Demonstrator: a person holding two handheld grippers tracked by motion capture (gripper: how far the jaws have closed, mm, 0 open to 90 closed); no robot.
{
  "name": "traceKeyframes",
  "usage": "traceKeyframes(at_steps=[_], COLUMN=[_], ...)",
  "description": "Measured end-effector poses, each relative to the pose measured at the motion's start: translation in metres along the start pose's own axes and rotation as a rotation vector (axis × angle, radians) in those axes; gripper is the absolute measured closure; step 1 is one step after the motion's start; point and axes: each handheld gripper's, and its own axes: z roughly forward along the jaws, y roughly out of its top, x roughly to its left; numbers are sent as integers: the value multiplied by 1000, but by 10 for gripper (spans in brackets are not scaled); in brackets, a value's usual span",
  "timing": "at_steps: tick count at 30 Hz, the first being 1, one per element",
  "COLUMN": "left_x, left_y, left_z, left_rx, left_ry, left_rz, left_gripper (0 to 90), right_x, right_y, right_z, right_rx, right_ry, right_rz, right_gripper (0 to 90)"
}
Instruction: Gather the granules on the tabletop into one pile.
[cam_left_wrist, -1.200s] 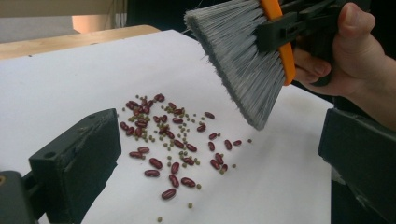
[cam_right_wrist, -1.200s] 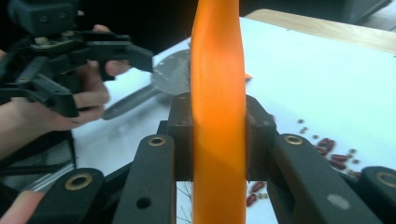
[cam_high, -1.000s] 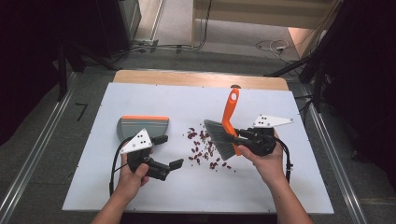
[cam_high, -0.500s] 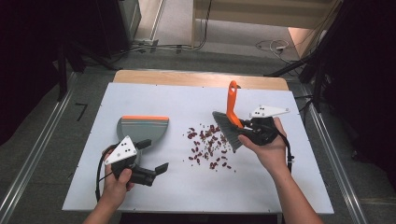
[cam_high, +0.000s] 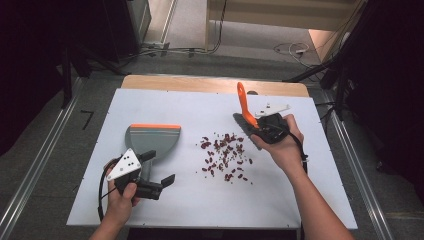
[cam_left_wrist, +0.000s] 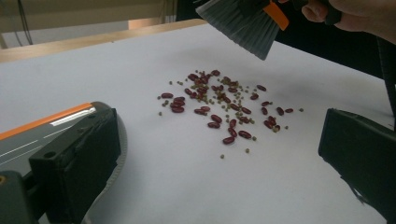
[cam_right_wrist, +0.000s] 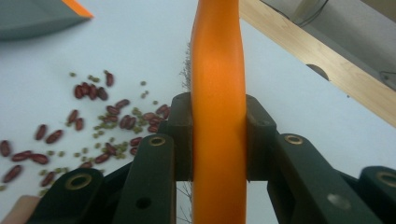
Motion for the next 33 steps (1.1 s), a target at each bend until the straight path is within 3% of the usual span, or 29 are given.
traceKeyframes(at_steps=[4, 5, 13, 18, 21, 24, 28, 30, 33], left_x=[3, 3, 3, 3, 4, 4, 3, 2, 1], left_y=[-1, -1, -3, -3, -3, -3, -3, -3, -3], left_z=[-1, -1, 1, 1, 0, 0, 2, 2, 3], left_rx=[-7, -6, 10, 13, 9, 8, 18, 19, 20], left_ry=[10, 9, 4, 8, 9, 8, 5, 2, 0], left_rz=[-16, -15, -6, -7, -7, -8, -9, -7, -3], left_gripper=[0, 0, 0, 0, 0, 0, 0, 0, 0], right_x=[0, 1, 4, 8, 8, 11, 25, 31, 35], right_y=[6, 8, 16, 11, 6, 4, 2, 1, -2], right_z=[15, 22, 43, 65, 71, 73, 75, 76, 76], right_rx=[56, 89, 165, 227, 243, 239, 266, 284, 304], right_ry=[-41, -70, -151, -185, -181, -147, -84, -70, -54], right_rz=[-38, -66, -166, -227, -215, -201, -237, -272, -274], right_gripper=[685, 685, 684, 684, 685, 685, 688, 684, 679])
